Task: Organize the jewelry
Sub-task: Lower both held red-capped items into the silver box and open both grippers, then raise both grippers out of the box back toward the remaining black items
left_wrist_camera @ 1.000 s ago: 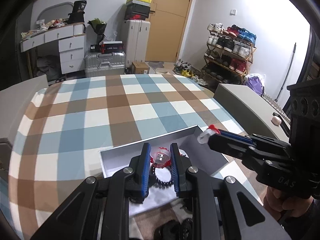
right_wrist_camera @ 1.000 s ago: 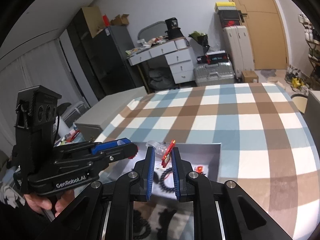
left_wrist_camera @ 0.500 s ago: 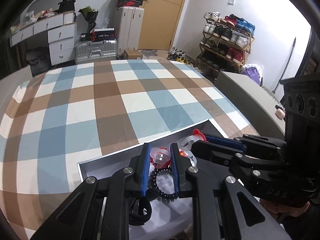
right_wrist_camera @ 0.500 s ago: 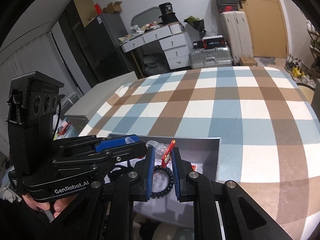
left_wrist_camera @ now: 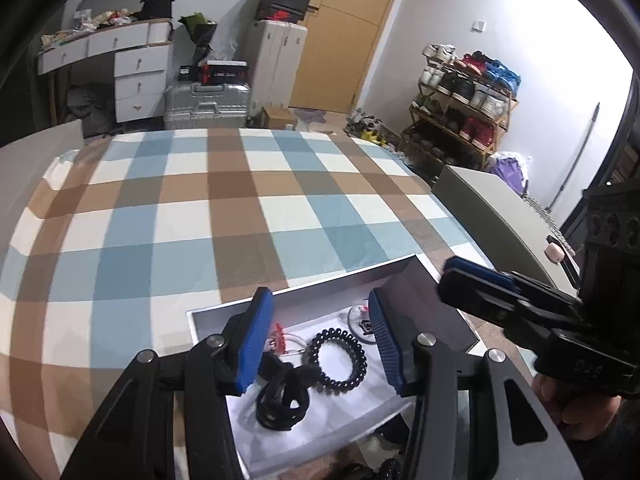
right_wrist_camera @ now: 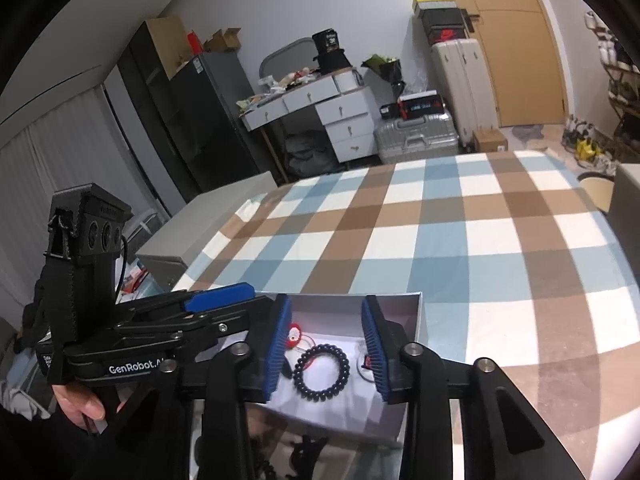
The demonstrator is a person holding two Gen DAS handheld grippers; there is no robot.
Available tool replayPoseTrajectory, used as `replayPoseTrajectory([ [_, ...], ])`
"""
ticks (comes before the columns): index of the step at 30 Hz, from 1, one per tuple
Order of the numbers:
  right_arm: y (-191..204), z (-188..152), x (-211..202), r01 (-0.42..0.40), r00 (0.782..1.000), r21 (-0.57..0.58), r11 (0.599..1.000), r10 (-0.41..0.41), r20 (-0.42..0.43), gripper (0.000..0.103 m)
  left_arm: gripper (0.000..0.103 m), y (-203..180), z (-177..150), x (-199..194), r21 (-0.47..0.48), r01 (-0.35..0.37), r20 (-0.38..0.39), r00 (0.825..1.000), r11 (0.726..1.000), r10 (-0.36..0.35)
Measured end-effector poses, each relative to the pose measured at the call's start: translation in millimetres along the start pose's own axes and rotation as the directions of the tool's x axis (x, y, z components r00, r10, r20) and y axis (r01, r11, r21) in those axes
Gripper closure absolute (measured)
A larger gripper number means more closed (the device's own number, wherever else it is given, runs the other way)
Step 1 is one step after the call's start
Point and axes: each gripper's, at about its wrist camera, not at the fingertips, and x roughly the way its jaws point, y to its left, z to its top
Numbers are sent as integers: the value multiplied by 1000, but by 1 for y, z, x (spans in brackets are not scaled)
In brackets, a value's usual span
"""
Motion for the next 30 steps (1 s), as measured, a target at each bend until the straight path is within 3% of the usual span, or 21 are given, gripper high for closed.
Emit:
replayPoseTrajectory([
  [6,13,-2,-25,4,999,-12,1000,-3,43,46,56,-5,-2,-18,12,-37,33,999,999,37],
  [8,18,-4,-33,6,998,-20,1000,-5,56,42,46,-6,-4,-26,7,-45,50,998,999,44],
  [10,23,-5,-42,8,998,-31,999,-6,70,37,43,-7,-7,-31,6,-55,69,996,998,54],
  [14,32,-11,-58,6,995,-44,999,-2,99,30,42,-9,-13,-42,8,-66,92,994,998,65],
  [19,41,-22,-67,10,995,-51,999,-5,103,17,33,-8,-25,-53,-6,-84,116,990,996,84],
  [22,46,-33,-68,12,996,-57,998,-7,93,14,29,-7,-33,-58,-16,-103,125,987,995,104],
  [26,51,-49,-69,23,996,-65,998,-17,86,5,18,-4,-50,-64,-45,-163,122,978,986,167],
  [30,51,-65,-63,24,998,-53,998,-21,58,2,18,1,-67,-61,-60,-227,81,969,972,232],
])
